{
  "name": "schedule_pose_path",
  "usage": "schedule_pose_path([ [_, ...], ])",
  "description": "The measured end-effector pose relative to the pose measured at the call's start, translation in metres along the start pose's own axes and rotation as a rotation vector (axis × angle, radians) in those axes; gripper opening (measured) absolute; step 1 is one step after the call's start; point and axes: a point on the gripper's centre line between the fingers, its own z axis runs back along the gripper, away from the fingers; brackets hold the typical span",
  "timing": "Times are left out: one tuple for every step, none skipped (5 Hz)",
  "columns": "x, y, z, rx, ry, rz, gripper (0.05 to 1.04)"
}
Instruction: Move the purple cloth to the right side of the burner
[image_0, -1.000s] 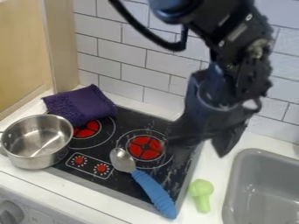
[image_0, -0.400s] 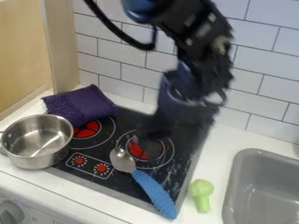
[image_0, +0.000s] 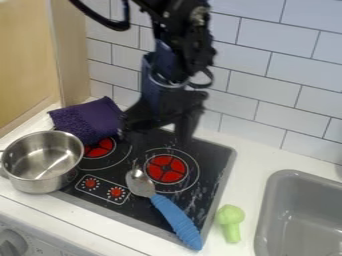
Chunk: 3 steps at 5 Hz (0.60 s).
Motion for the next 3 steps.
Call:
schedule_pose_path([
  [0.021, 0.009, -0.004, -0.016, 0.005, 0.051, 0.999],
  [0.051, 0.011, 0.000, -0.061, -0.011, 0.111, 0.999],
  [0.068, 0.015, -0.009, -0.054, 0.006, 0.144, 0.999],
])
